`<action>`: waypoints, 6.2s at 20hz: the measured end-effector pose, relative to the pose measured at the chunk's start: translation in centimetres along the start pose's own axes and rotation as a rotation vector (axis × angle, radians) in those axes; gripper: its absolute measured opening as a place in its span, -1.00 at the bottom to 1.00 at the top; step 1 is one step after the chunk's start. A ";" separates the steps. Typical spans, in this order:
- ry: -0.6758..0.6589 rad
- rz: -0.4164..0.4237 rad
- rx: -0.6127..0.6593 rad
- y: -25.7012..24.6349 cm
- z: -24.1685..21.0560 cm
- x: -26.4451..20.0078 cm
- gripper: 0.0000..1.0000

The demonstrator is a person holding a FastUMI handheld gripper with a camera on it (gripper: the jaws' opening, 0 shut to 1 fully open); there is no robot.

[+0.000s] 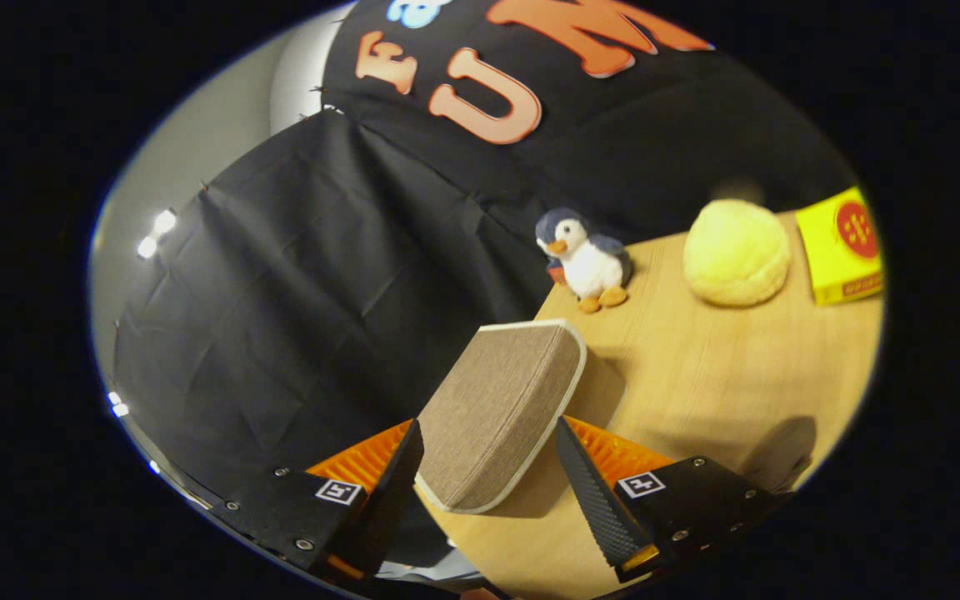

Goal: Open the storage box then place both shoes into the box .Put the left shoe in first, then the right shoe, with the right side of both shoes facing outward in a uniform manner.

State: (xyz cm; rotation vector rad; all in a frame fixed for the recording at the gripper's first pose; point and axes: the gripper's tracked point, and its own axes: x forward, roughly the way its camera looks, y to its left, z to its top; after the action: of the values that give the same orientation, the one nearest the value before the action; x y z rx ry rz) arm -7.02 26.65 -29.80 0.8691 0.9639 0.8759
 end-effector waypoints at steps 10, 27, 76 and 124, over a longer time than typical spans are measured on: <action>0.237 0.244 0.333 -1.3 -7.9 5.1 0.89; 0.026 0.580 0.440 2.4 -5.1 2.4 0.43; 0.012 -0.022 -0.197 18.1 4.9 14.3 0.61; 0.084 -0.981 -0.047 -24.9 -5.6 -13.2 -0.95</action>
State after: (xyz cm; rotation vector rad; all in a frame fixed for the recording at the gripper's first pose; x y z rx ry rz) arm -10.87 6.45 -49.87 0.2324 1.2575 0.0850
